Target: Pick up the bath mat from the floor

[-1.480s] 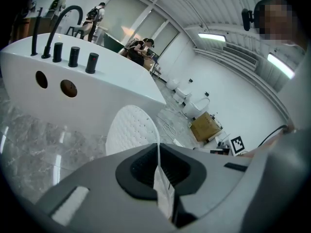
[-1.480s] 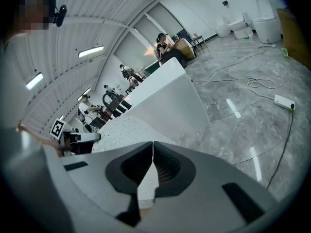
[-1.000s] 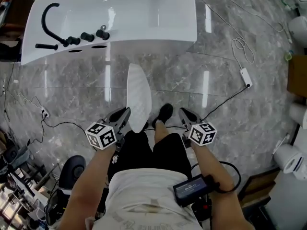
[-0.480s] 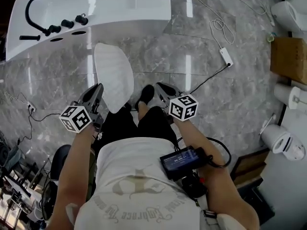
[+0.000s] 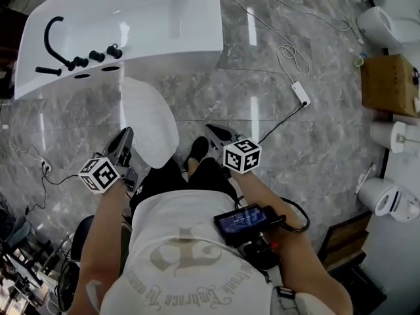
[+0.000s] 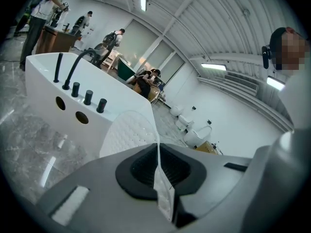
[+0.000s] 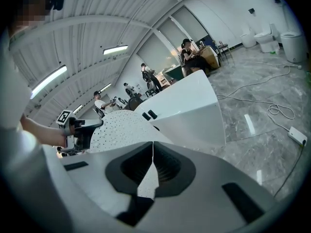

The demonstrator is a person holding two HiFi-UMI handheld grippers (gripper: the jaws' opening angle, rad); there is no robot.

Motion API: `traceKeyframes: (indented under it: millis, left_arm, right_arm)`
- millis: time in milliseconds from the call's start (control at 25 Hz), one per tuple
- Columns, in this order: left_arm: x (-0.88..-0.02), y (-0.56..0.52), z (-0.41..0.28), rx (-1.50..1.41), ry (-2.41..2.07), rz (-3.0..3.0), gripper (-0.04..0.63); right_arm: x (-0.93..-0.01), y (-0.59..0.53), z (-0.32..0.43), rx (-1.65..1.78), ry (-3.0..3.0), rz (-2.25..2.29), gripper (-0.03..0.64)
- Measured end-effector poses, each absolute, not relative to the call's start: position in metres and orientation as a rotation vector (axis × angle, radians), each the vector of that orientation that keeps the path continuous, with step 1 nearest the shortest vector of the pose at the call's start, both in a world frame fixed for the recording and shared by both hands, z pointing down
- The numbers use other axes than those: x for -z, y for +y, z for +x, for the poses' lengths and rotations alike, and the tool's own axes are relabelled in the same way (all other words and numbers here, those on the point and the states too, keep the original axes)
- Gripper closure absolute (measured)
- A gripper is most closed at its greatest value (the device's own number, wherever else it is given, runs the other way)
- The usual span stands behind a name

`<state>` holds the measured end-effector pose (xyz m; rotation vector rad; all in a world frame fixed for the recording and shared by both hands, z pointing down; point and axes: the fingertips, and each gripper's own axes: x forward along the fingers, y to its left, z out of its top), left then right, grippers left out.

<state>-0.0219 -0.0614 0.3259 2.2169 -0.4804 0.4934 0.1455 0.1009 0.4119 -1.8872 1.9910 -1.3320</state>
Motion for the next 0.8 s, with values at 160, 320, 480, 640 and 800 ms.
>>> traceKeyframes:
  millis: [160, 320, 480, 640, 800]
  left_arm:
    - [-0.312, -0.068, -0.021, -0.448, -0.490, 2.220, 0.581]
    - [-0.298, -0.069, -0.025, -0.423, -0.481, 2.204, 0.581]
    - [-0.290, -0.085, -0.038, -0.394, -0.497, 2.206, 0.581]
    - [-0.276, -0.096, -0.050, -0.357, -0.512, 2.221, 0.581]
    - [-0.259, -0.107, -0.055, -0.325, -0.529, 2.238, 0.581]
  right_arm:
    - [-0.398, 0.093, 0.146, 1.298, 2.012, -1.897, 0.611]
    - [-0.379, 0.092, 0.140, 1.289, 2.026, -1.913, 0.611]
    - [-0.366, 0.073, 0.132, 1.248, 2.037, -1.927, 0.611]
    - [-0.350, 0.061, 0.123, 1.222, 2.054, -1.932, 0.611]
    - [-0.334, 0.051, 0.119, 1.201, 2.098, -1.934, 0.611]
